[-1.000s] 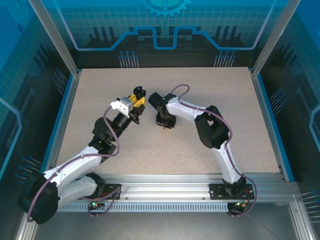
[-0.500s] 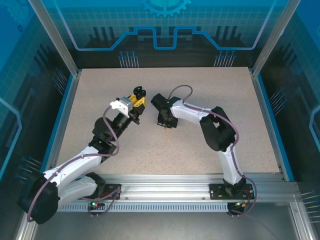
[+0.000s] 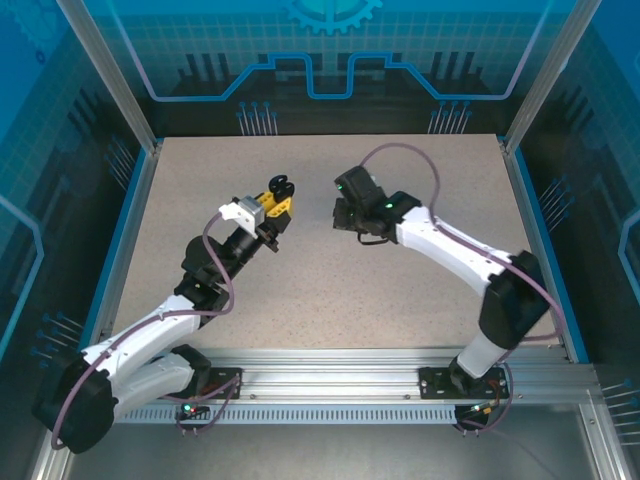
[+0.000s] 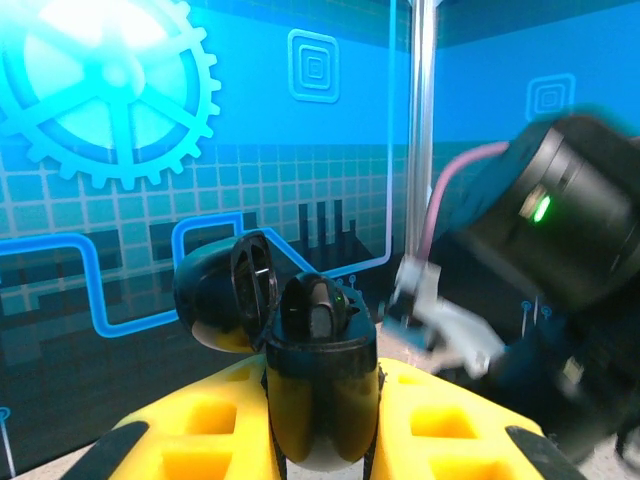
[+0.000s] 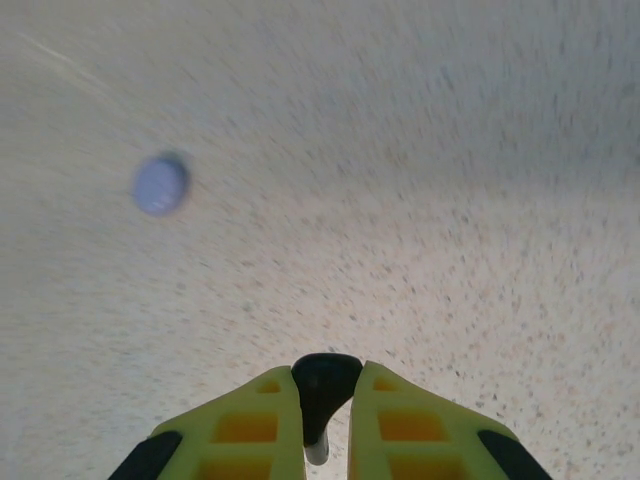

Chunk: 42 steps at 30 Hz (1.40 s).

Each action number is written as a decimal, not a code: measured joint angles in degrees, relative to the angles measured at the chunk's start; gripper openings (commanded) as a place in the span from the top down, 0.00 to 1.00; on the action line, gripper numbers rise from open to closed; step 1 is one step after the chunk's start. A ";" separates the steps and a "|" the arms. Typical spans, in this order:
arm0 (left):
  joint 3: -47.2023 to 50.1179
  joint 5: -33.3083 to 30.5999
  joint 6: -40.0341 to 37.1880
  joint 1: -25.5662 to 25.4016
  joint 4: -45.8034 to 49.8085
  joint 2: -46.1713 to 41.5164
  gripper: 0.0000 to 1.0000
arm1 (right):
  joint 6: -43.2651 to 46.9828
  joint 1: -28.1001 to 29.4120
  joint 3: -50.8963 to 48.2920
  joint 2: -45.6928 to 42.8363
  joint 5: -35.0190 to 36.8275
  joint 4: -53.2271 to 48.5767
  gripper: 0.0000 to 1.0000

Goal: Insert wireless bluetooth earbuds into charging case

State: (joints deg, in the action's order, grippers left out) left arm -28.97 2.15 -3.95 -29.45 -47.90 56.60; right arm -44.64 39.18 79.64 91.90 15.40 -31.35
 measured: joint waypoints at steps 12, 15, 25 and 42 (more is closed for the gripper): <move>-0.90 7.63 2.25 0.00 2.62 0.00 1.00 | 15.06 -0.96 5.55 -12.61 -9.20 5.60 0.84; -2.05 9.55 2.51 0.00 2.73 0.44 1.00 | 17.70 -0.94 6.67 -14.36 -12.41 6.97 0.84; -6.78 13.77 2.54 -0.55 3.08 4.76 1.00 | 24.20 -0.94 7.06 -16.20 -23.85 9.29 0.85; -9.14 15.30 2.51 -2.01 3.06 7.32 1.00 | 26.99 0.35 6.38 -16.57 -28.39 10.03 0.86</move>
State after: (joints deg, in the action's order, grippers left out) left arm -38.11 17.45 -1.43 -31.46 -44.84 63.92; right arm -17.65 39.53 86.02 75.33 -12.99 -21.32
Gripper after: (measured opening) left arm 0.213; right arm 0.150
